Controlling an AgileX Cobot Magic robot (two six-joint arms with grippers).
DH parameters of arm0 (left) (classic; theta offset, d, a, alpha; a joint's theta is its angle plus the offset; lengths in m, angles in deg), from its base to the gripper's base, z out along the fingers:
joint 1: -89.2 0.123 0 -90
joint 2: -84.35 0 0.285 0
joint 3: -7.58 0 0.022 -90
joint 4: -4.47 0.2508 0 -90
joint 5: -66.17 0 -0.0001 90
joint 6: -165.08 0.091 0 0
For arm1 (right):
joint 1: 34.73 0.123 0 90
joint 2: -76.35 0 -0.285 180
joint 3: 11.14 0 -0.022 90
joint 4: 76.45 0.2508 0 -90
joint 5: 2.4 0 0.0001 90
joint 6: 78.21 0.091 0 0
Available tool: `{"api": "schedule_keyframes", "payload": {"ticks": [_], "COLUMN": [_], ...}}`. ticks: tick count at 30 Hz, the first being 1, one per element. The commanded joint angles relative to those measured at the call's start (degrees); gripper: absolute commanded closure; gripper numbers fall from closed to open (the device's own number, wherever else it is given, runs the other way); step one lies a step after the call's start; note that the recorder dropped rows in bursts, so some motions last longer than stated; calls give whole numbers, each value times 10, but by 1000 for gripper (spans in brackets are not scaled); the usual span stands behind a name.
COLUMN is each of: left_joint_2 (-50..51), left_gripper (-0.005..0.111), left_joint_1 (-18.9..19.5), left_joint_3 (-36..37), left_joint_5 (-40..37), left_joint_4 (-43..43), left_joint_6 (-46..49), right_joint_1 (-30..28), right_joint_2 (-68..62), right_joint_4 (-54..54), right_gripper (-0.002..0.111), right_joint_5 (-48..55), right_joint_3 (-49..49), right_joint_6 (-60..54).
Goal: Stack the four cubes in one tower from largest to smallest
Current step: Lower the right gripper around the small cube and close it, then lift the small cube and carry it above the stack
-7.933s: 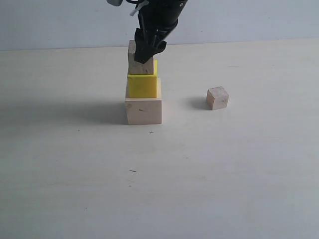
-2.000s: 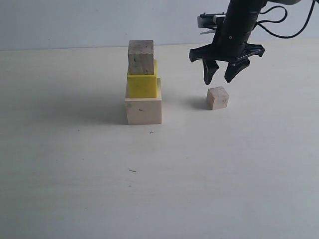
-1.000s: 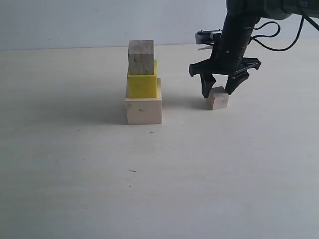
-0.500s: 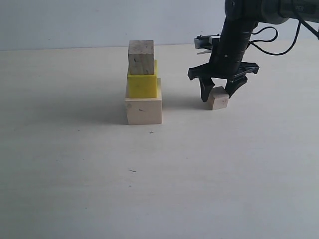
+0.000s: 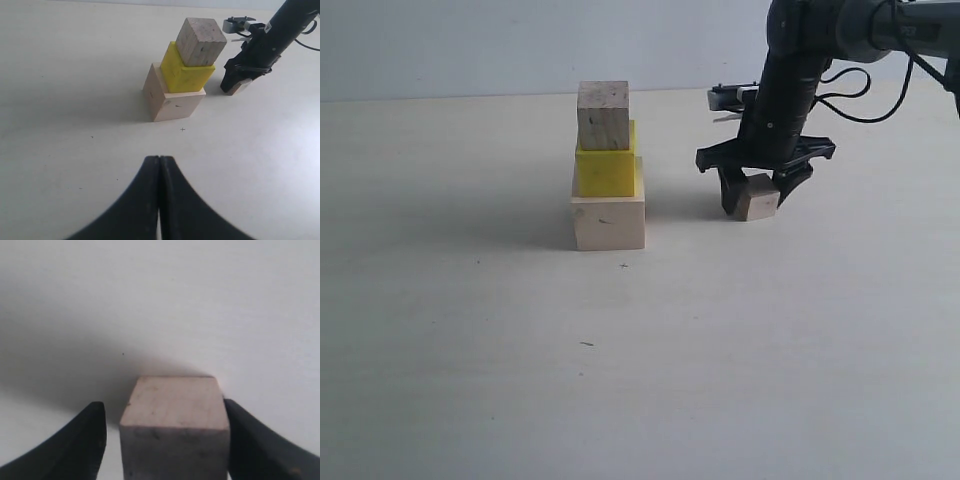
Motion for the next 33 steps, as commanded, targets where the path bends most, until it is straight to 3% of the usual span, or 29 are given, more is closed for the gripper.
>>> {"api": "schedule_keyframes", "payload": {"ticks": [1,12,21,24,29,33], "left_joint_2": [2,2,2,2,2,2], "left_gripper": [107,107,107,107,107,107], "left_joint_1": [2,2,2,2,2,2], "left_joint_3": [3,3,3,3,3,3], "left_joint_5": [1,1,1,1,1,1], "left_joint_4": [-4,-17,-17,-17,-17,-17], "left_joint_6": [-1,1,1,2,2,2], "right_joint_1": [-2,-2,-2,-2,-2,-5], "right_joint_2": [2,-7,-7,-7,2,35], "right_joint_4": [-3,-20,-27,-28,-28,-24], "right_gripper": [46,46,54,68,108,108], "right_joint_5": [-18,-27,-30,-28,-4,-4], "right_joint_3": [1,1,1,1,0,0], "right_joint_6": [-17,-31,-31,-31,-46,-74]}}
